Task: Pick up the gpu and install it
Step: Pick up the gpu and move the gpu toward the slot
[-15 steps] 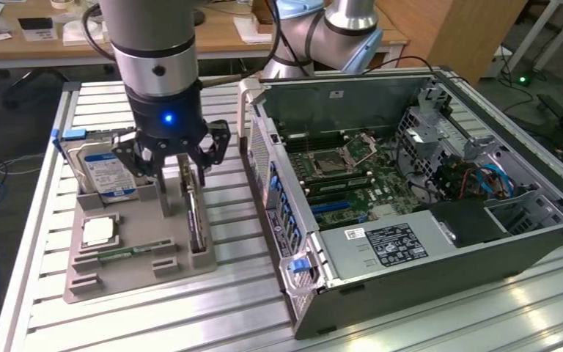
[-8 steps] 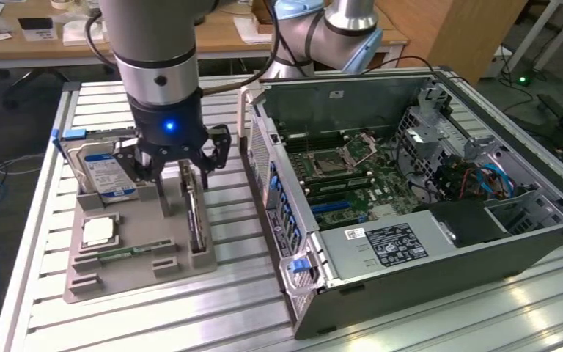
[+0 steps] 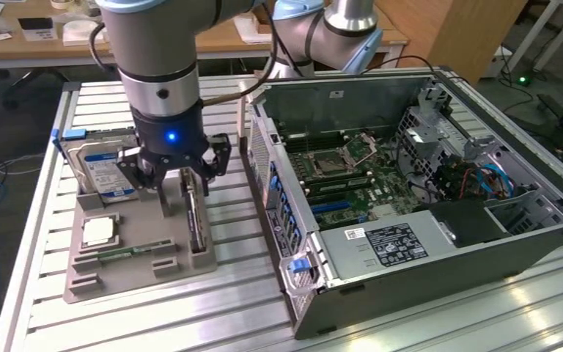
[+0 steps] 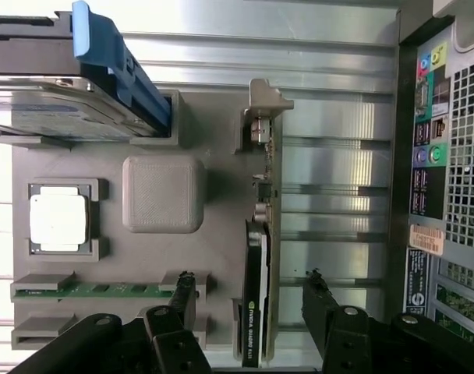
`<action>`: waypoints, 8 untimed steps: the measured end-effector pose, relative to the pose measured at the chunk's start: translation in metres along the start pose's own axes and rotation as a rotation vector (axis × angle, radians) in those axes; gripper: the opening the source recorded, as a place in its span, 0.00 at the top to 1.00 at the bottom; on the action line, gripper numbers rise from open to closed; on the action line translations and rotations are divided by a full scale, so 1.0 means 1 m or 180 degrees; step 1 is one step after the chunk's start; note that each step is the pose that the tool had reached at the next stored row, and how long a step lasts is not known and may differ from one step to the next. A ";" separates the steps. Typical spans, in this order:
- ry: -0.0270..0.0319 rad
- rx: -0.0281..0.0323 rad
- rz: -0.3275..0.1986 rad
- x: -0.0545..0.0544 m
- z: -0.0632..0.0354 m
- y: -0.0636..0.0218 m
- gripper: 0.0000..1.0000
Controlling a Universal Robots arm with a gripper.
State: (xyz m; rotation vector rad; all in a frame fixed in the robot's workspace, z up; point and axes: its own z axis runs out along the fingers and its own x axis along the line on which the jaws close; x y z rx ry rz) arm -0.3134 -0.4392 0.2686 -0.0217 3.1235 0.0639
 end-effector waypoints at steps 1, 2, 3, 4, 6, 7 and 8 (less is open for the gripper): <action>0.0000 0.0000 0.0007 0.000 0.0019 -0.0001 0.34; 0.0000 0.0000 0.0012 0.000 0.0037 -0.0002 0.34; 0.0000 0.0000 0.0016 0.000 0.0055 -0.0002 0.34; -0.0001 0.0000 0.0019 0.000 0.0074 -0.0003 0.34; -0.0001 0.0001 0.0034 0.000 0.0109 -0.0004 0.34; -0.0002 0.0001 0.0045 0.000 0.0127 -0.0005 0.34; -0.0002 0.0001 0.0053 -0.001 0.0146 -0.0006 0.34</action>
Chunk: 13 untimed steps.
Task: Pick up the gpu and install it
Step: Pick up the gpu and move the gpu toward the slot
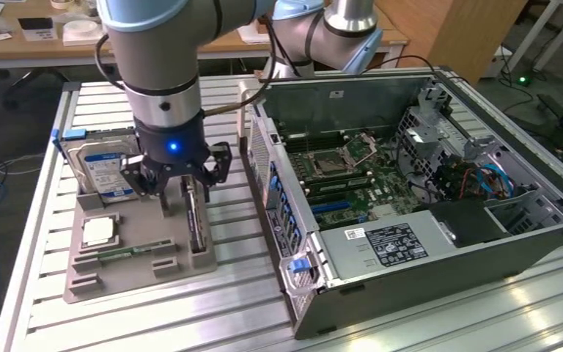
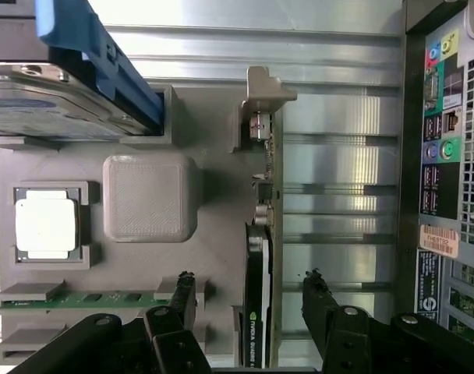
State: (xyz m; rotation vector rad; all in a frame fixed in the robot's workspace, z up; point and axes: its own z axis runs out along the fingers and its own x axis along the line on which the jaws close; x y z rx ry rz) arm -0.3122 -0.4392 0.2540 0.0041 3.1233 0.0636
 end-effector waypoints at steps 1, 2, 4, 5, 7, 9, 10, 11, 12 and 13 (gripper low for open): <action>0.0000 0.0000 0.0003 -0.001 0.0018 -0.0001 0.34; 0.0000 0.0000 0.0004 -0.002 0.0036 -0.0002 0.34; -0.0001 0.0000 0.0015 -0.002 0.0073 -0.0003 0.34; -0.0001 0.0001 0.0029 -0.002 0.0090 -0.0004 0.34; -0.0003 0.0001 0.0066 -0.002 0.0128 -0.0005 0.34; -0.0003 0.0002 0.0086 -0.002 0.0164 -0.0007 0.34; -0.0004 0.0002 0.0092 -0.002 0.0181 -0.0007 0.34; -0.0004 0.0002 0.0097 -0.002 0.0199 -0.0008 0.34; -0.0004 0.0002 0.0102 -0.002 0.0217 -0.0009 0.34; -0.0004 0.0002 0.0106 -0.003 0.0237 -0.0009 0.34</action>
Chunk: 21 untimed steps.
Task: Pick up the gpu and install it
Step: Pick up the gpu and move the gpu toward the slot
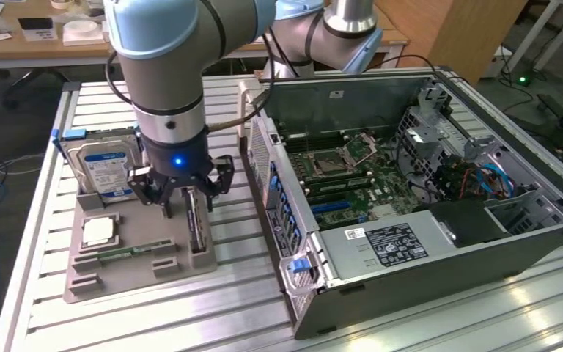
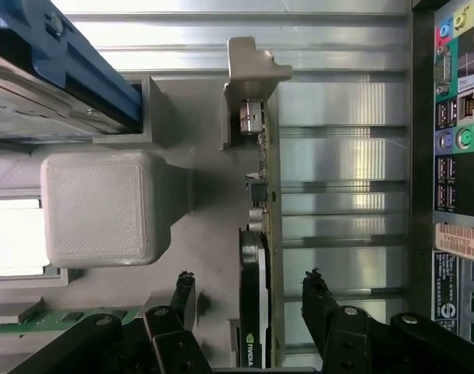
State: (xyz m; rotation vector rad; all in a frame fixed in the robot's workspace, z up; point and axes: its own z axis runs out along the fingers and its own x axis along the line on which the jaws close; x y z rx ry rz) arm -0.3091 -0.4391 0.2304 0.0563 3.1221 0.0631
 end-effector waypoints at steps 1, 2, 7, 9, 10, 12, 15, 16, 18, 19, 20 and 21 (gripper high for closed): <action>0.0000 0.0000 0.0003 0.000 0.0018 0.0001 0.34; 0.0000 0.0000 0.0006 0.000 0.0036 0.0006 0.34; 0.0000 0.0001 0.0012 -0.001 0.0129 0.0053 0.34; 0.0000 0.0001 0.0014 0.000 0.0165 0.0050 0.34; 0.0000 0.0001 0.0016 0.000 0.0183 0.0049 0.34; -0.0001 0.0001 0.0018 0.000 0.0207 0.0048 0.34; 0.0000 0.0001 0.0018 0.000 0.0206 0.0048 0.34; 0.0000 0.0001 0.0018 0.000 0.0207 0.0048 0.34; -0.0001 0.0002 0.0018 0.000 0.0207 0.0048 0.34; -0.0001 0.0003 0.0018 0.000 0.0207 0.0048 0.35; 0.0000 0.0002 0.0018 0.000 0.0207 0.0048 0.42; -0.0001 0.0002 0.0018 0.000 0.0207 0.0048 0.42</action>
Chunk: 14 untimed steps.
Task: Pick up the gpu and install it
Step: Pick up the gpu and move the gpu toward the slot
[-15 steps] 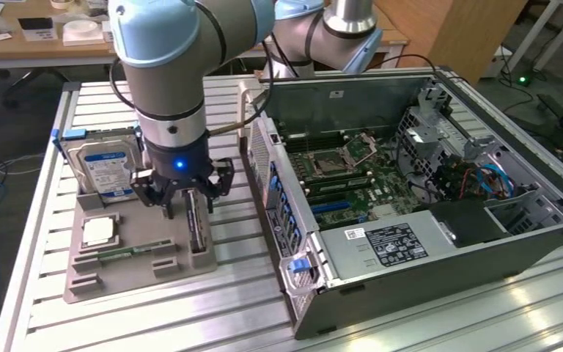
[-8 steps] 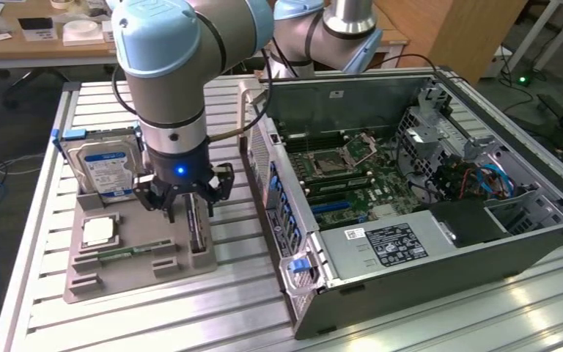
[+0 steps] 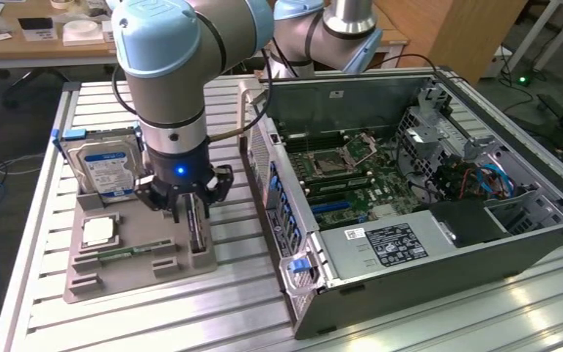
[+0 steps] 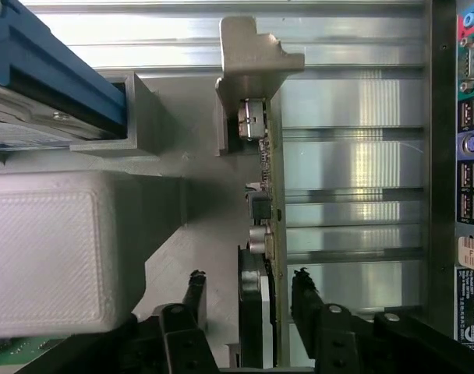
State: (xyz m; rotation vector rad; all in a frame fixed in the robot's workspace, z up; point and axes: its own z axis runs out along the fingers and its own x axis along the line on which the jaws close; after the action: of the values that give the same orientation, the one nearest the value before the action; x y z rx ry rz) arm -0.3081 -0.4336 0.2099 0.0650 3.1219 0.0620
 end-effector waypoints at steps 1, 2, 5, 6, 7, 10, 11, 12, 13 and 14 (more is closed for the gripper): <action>0.0000 0.0000 0.0000 0.000 0.0001 0.0001 0.47; -0.0001 -0.0001 0.0000 0.000 0.0002 0.0001 0.47; 0.0000 0.0000 0.0000 0.000 0.0001 0.0001 0.54; 0.0000 0.0000 0.0000 -0.001 0.0001 0.0000 0.54; 0.0000 0.0000 -0.0001 -0.001 0.0002 0.0000 0.54; 0.0000 0.0000 0.0000 -0.001 0.0003 0.0001 0.62; 0.0000 0.0000 0.0000 -0.002 0.0004 0.0001 0.62; 0.0000 0.0000 0.0000 -0.002 0.0005 0.0001 0.62; 0.0000 0.0000 0.0000 -0.002 0.0006 0.0001 0.62; 0.0000 0.0000 0.0001 -0.002 0.0006 0.0001 0.62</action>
State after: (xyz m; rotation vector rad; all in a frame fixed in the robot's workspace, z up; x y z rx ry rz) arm -0.3057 -0.4335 0.2093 0.0652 3.1219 0.0620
